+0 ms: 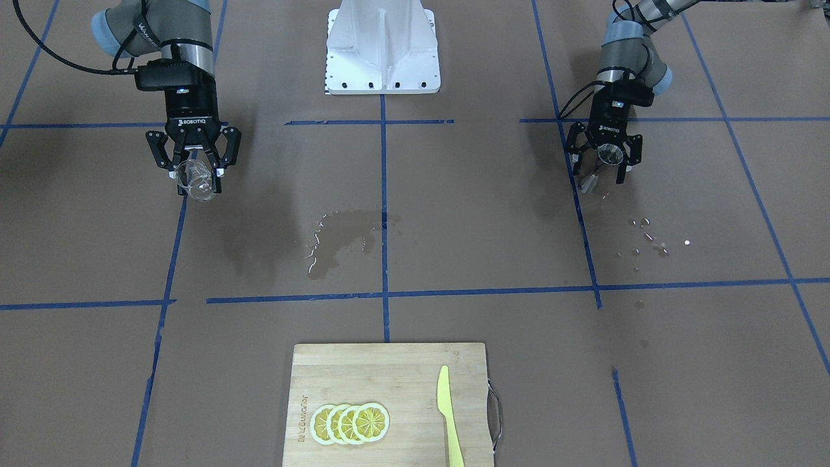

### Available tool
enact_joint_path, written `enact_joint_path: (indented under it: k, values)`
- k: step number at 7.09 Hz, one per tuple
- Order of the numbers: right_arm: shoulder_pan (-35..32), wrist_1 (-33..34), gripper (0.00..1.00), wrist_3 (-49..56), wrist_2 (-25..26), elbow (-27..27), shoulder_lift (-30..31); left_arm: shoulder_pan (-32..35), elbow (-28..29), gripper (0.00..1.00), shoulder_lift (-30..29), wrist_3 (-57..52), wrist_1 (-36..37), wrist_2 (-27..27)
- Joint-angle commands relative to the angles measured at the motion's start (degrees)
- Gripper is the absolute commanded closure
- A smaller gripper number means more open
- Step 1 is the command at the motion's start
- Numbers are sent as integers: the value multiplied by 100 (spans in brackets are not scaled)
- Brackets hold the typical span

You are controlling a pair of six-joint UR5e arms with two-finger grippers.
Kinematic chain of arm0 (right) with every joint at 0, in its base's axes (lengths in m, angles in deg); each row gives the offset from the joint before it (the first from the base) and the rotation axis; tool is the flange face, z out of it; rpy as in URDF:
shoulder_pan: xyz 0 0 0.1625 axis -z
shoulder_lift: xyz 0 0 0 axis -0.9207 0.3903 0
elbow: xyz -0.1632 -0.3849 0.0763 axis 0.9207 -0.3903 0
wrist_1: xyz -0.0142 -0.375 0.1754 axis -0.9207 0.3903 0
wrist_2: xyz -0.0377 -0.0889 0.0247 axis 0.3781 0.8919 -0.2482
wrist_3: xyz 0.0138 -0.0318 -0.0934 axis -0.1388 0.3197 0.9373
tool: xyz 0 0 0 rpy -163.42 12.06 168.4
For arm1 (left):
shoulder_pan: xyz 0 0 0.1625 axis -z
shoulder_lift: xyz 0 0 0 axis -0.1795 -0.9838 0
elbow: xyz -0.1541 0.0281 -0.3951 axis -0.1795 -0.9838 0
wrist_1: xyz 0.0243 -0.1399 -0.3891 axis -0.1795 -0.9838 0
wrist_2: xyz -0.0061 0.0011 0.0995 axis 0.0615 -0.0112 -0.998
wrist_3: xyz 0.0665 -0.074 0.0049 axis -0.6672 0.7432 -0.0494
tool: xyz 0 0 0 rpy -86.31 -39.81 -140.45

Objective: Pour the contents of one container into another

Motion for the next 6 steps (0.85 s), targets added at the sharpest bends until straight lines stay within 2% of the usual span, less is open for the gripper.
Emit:
enact_joint_path:
  k: [1, 3, 5, 6]
  values:
    - [-38, 7, 94, 9, -7, -8, -97, 0, -755, 0, 765, -239, 116, 743]
    - [-99, 7, 94, 9, -15, -17, -97, 9, -901, 0, 945, -520, 144, 1436]
    - [-108, 7, 94, 9, -16, -8, -106, 87, -1505, 0, 1740, -1178, 135, 2559]
    - [-108, 7, 93, 9, -24, -8, -106, 218, -1621, 0, 1989, -1460, 135, 2904]
